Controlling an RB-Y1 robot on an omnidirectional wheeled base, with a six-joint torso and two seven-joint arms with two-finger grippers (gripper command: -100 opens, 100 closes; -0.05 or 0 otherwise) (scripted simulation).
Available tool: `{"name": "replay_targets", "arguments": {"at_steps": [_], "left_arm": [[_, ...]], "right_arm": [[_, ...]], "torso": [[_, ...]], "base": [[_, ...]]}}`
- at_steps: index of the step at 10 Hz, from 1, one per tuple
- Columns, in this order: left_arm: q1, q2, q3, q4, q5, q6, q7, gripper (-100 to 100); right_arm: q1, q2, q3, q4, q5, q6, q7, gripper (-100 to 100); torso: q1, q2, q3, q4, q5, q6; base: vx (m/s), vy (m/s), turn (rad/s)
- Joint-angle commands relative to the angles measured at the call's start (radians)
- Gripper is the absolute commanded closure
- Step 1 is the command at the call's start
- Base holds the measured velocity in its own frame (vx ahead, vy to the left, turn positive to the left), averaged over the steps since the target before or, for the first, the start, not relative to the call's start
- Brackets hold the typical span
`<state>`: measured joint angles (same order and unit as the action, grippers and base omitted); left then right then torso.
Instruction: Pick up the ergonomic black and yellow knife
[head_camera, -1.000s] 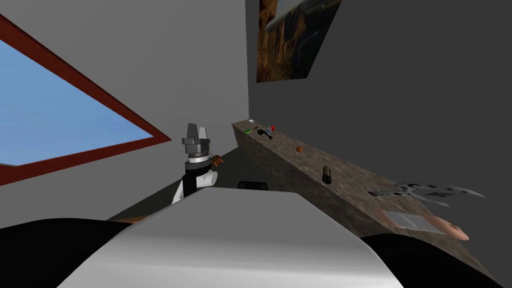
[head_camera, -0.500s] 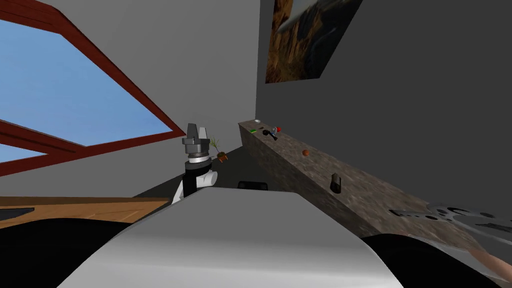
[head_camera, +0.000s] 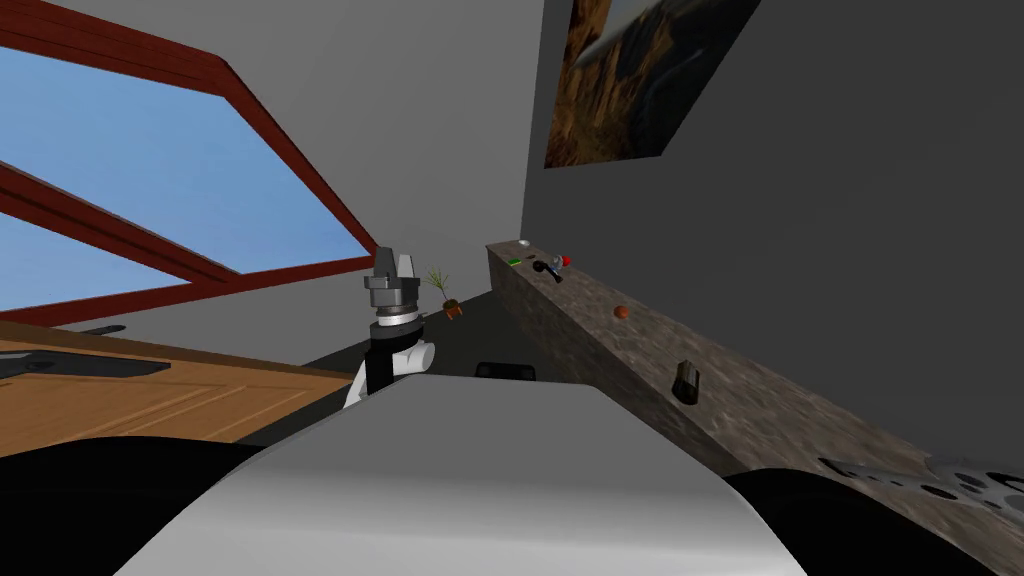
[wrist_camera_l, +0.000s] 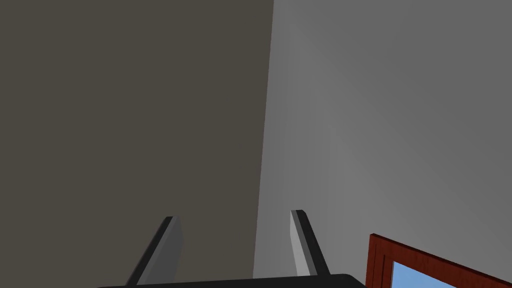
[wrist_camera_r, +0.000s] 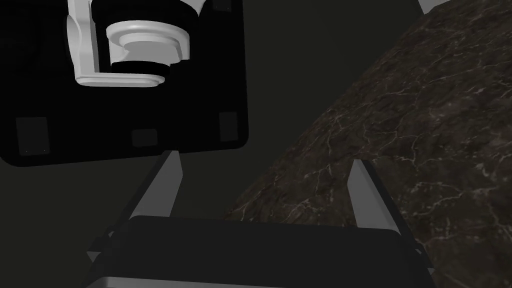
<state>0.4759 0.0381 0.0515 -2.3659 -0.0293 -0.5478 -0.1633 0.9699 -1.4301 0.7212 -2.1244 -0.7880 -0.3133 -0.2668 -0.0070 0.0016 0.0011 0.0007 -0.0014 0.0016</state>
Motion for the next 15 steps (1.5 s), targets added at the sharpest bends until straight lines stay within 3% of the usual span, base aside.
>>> {"name": "replay_targets", "arguments": {"at_steps": [1,6,14,15], "left_arm": [[0.0,0.0,0.0,0.0,0.0,0.0,0.0,0],[0.0,0.0,0.0,0.0,0.0,0.0,0.0,0],[0.0,0.0,0.0,0.0,0.0,0.0,0.0,0],[0.0,0.0,0.0,0.0,0.0,0.0,0.0,0]], "right_arm": [[-0.007,-0.05,0.016,0.015,-0.007,-0.003,-0.016,-100],[0.032,-0.212,0.048,0.058,-0.071,-0.007,-0.06,-100],[0.071,-0.434,0.068,0.125,-0.15,-0.01,-0.12,-100],[0.071,-0.444,0.068,0.125,-0.15,-0.01,-0.12,-100]], "torso": [[0.0,0.0,0.0,0.0,0.0,0.0],[-0.002,0.0,0.0,0.0,-0.001,0.001],[-0.004,-0.002,-0.001,0.0,-0.001,0.002],[-0.006,-0.001,0.0,0.0,-0.002,0.001]], "base": [[-0.032,-0.035,0.221],[-0.034,-0.054,0.225],[-0.028,-0.08,0.174],[-0.037,-0.1,0.123]]}}
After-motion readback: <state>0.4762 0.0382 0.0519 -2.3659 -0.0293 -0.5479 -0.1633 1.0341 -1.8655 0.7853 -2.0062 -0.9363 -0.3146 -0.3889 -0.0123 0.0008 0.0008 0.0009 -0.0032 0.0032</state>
